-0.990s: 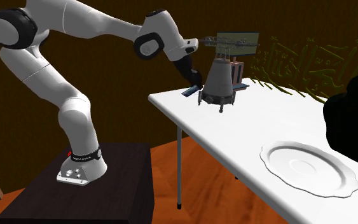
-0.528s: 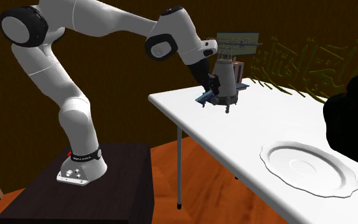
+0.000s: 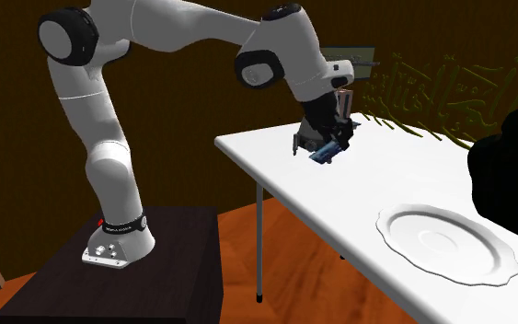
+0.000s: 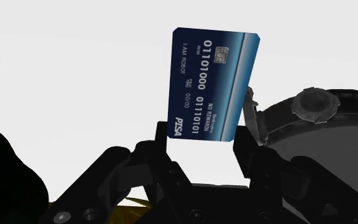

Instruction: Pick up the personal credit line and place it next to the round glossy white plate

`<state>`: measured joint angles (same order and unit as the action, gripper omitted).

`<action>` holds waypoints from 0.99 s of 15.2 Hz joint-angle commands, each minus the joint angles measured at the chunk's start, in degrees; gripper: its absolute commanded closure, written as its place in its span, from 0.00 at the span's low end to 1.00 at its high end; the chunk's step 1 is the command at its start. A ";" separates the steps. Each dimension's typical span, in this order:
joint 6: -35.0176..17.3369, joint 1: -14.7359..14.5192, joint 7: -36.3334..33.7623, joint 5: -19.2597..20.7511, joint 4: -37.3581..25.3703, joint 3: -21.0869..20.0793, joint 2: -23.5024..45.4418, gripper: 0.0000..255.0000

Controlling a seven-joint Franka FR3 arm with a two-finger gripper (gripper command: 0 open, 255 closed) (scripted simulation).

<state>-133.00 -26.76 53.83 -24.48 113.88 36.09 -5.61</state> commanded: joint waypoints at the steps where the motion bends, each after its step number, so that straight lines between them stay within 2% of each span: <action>1: 2.83 0.58 3.70 -3.92 -4.96 2.23 4.48 1.00; 4: 7.54 3.33 8.90 -10.21 -12.55 4.44 11.79 1.00; 6: 11.01 6.29 11.67 -14.17 -18.11 5.02 16.88 1.00; 9: 16.37 11.94 14.48 -19.38 -27.30 4.87 24.58 1.00; 10: 18.92 14.90 15.25 -21.55 -32.08 4.56 28.24 1.00; 15: 15.88 14.63 17.25 -22.46 -28.68 3.86 28.35 1.00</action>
<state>-116.50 -12.15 70.60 -46.56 84.72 40.11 22.45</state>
